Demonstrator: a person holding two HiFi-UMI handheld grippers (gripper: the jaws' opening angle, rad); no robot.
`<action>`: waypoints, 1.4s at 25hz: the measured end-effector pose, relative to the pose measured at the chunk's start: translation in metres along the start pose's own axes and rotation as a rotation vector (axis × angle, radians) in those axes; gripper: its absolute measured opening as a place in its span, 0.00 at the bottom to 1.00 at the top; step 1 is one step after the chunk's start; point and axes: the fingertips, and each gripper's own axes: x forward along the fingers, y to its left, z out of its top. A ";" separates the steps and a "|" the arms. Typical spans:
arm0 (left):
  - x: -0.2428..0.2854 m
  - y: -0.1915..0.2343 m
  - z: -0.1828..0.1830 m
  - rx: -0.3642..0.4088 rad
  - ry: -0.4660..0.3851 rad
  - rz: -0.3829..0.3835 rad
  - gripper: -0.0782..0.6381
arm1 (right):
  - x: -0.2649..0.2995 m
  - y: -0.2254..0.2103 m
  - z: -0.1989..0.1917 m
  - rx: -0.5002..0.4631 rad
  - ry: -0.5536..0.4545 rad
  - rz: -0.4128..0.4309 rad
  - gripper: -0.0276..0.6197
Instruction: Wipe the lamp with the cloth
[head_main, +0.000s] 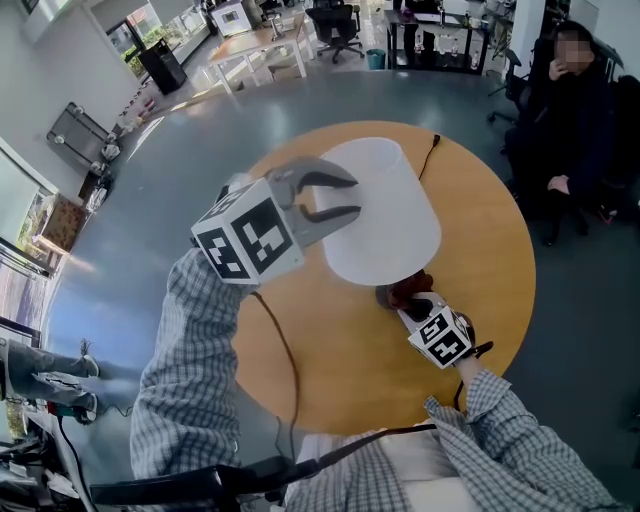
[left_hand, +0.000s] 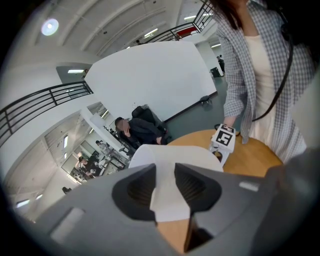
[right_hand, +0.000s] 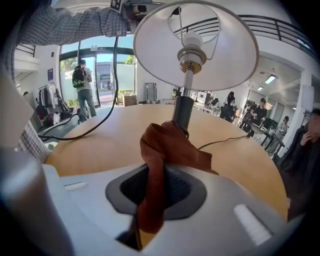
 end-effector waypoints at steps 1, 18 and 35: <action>0.001 0.000 0.001 0.002 -0.001 0.001 0.27 | -0.001 -0.001 0.000 0.001 0.001 -0.003 0.14; -0.005 -0.006 0.001 0.004 0.000 0.014 0.27 | -0.018 -0.025 0.107 0.043 -0.321 -0.110 0.14; -0.005 -0.024 0.013 0.041 -0.021 -0.009 0.27 | 0.002 0.025 0.007 0.070 -0.030 0.083 0.14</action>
